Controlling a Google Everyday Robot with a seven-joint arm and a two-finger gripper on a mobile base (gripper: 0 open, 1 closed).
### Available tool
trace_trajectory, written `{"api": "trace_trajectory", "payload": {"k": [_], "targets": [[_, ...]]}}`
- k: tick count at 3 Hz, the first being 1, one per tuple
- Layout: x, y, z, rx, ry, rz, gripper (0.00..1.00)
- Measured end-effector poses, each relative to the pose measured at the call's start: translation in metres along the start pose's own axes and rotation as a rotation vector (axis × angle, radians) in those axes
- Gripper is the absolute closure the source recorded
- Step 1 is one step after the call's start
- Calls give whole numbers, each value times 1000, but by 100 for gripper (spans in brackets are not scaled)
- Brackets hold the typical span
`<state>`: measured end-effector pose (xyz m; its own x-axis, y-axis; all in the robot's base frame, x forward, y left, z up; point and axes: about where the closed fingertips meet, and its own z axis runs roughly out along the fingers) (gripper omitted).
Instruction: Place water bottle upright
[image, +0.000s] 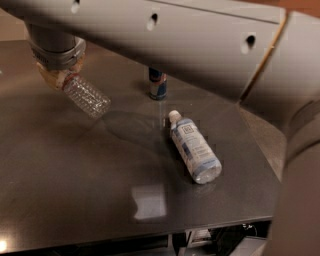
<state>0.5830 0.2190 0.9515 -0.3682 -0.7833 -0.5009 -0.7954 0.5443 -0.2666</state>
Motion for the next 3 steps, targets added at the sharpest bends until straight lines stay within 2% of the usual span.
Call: {"api": "trace_trajectory", "payload": {"k": [1,2,3], "targets": [[4,-1,-10,-26,-133,1,100],[-14,-3,-13,-26,-207,5,100],[-14,-3,-13,-26,-207,5,100]]}}
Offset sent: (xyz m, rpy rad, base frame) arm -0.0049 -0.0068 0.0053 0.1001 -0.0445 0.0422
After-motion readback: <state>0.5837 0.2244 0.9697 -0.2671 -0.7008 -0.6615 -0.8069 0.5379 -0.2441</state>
